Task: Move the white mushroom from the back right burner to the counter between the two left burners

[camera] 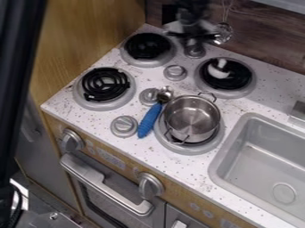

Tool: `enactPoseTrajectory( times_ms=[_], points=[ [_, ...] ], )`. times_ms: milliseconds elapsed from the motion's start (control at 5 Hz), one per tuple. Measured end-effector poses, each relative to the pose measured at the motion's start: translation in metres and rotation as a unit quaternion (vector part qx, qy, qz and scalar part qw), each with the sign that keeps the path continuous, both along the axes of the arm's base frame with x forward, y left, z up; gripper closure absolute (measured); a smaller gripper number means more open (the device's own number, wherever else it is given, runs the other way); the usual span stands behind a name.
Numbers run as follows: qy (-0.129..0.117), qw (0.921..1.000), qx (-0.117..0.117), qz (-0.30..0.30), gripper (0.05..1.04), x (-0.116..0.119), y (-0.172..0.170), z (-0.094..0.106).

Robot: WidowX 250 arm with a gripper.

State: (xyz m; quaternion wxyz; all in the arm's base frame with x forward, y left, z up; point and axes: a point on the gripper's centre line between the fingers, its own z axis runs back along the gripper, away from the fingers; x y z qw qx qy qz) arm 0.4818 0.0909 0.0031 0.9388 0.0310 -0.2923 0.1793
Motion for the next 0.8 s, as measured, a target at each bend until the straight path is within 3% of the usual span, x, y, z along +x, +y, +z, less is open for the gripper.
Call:
enactPoseTrajectory(
  times_ms=[200, 400, 600, 800],
  points=[
    [0.026, 0.9983, -0.012, 0.050, 0.965, -0.024, 0.042, -0.012],
    [0.019, 0.9990, -0.035, 0.023, 1.015, -0.025, 0.046, -0.014],
    [0.010, 0.9984, -0.051, -0.019, 0.886, -0.016, 0.018, -0.011],
    [-0.001, 0.9956, -0.050, -0.079, 0.644, 0.001, -0.038, -0.004]
  ],
)
